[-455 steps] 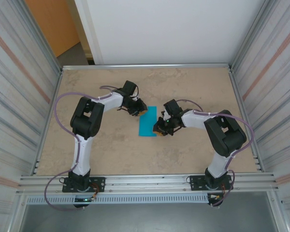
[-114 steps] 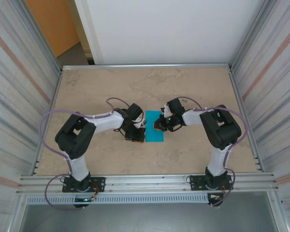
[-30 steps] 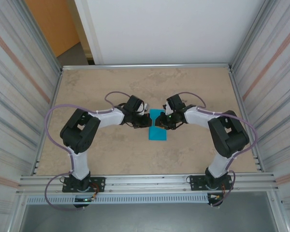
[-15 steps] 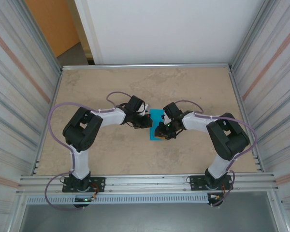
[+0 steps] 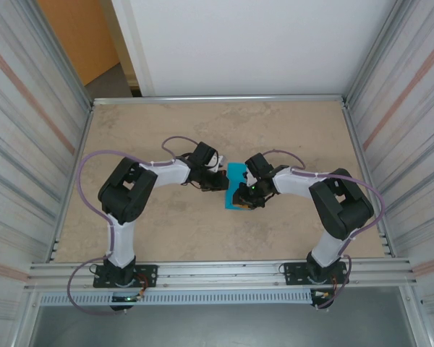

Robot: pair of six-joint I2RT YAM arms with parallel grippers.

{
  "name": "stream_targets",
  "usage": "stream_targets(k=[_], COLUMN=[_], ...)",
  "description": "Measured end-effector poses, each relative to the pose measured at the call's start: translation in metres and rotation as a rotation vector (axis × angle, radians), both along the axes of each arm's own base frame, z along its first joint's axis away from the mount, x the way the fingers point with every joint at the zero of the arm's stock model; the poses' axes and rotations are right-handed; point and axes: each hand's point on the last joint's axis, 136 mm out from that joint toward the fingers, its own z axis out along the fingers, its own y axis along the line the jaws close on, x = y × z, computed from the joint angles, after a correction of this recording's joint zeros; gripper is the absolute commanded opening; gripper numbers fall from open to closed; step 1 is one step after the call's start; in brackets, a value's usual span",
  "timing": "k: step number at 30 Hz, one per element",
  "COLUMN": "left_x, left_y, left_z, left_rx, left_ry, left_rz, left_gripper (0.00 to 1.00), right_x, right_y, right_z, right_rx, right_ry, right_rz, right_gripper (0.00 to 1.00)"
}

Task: Fold a paper plane with a square sheet of paper (pick it up from the middle)
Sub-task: Fold the triangle a second time at the center of the table.

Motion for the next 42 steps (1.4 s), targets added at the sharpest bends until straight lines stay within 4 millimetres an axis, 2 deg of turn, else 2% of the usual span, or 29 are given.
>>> stream_targets(k=[31,36,42], left_x=[0.003,0.005,0.006], left_y=[-0.009,-0.008,-0.008], left_z=[-0.005,-0.006,-0.006], left_rx=[-0.012,-0.007,-0.001], left_ry=[0.014,0.023,0.031], left_rz=[-0.034,-0.032,-0.030], left_gripper=[0.02,0.02,0.01], right_x=[0.001,0.005,0.016], right_y=[-0.002,0.000,0.015], right_z=[-0.001,0.003,0.018], right_rx=[-0.011,-0.001,0.068], right_ry=[-0.001,-0.013,-0.055], right_rz=[-0.003,-0.007,0.011], right_gripper=[0.24,0.24,0.21])
